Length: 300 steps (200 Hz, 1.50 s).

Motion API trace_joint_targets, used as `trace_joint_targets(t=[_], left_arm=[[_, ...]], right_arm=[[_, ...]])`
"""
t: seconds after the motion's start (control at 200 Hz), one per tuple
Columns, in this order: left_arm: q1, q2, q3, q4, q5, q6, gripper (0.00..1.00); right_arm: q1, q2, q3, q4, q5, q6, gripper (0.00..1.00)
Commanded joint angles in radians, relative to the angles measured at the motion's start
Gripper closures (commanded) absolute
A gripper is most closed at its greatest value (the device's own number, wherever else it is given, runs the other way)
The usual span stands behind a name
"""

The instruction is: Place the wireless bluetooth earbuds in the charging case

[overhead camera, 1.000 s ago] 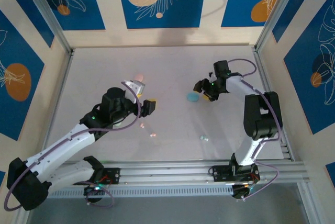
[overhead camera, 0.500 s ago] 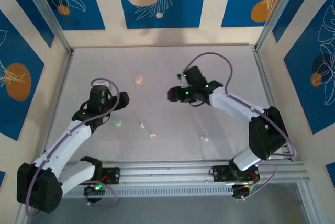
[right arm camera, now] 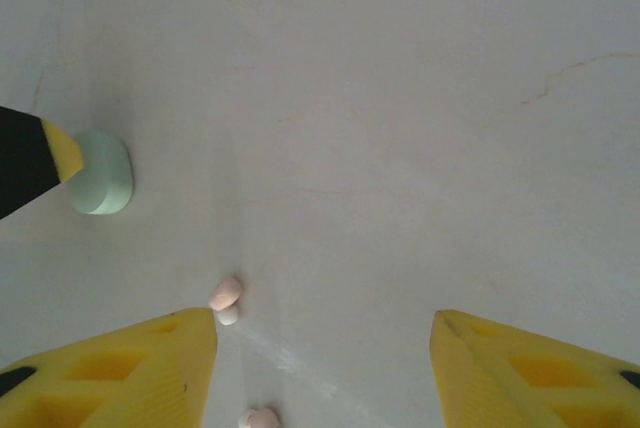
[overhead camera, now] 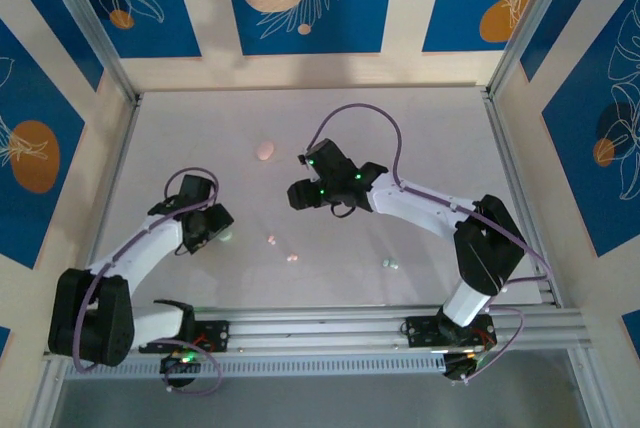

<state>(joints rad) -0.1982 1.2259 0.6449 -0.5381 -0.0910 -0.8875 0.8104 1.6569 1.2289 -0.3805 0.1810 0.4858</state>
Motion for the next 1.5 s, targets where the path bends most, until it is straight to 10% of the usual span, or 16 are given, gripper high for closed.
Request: trace_joint_targets(t=[0.0, 0.43, 0.855, 1.241, 1.496], left_arm=[[0.008, 0.038, 0.037, -0.027, 0.009, -0.054, 0.2], [-0.028, 0.211, 0.113, -0.034, 0.03, -0.06, 0.27], [-0.065, 0.27, 0.151, -0.051, 0.0, -0.02, 0.6], [-0.295, 0.247, 0.331, 0.016, -0.117, 0.371, 0.67], [-0.473, 0.289, 0.372, 0.268, 0.14, 0.717, 0.7]], right_arm=[[-0.013, -0.049, -0.04, -0.011, 0.029, 0.026, 0.4], [-0.027, -0.062, -0.108, -0.001, 0.001, 0.074, 0.4], [-0.028, -0.075, -0.116, -0.039, 0.023, 0.085, 0.4], [-0.141, -0.244, -0.282, -0.043, 0.011, 0.207, 0.4], [-0.448, -0.539, -0.527, -0.06, -0.13, 0.362, 0.41]])
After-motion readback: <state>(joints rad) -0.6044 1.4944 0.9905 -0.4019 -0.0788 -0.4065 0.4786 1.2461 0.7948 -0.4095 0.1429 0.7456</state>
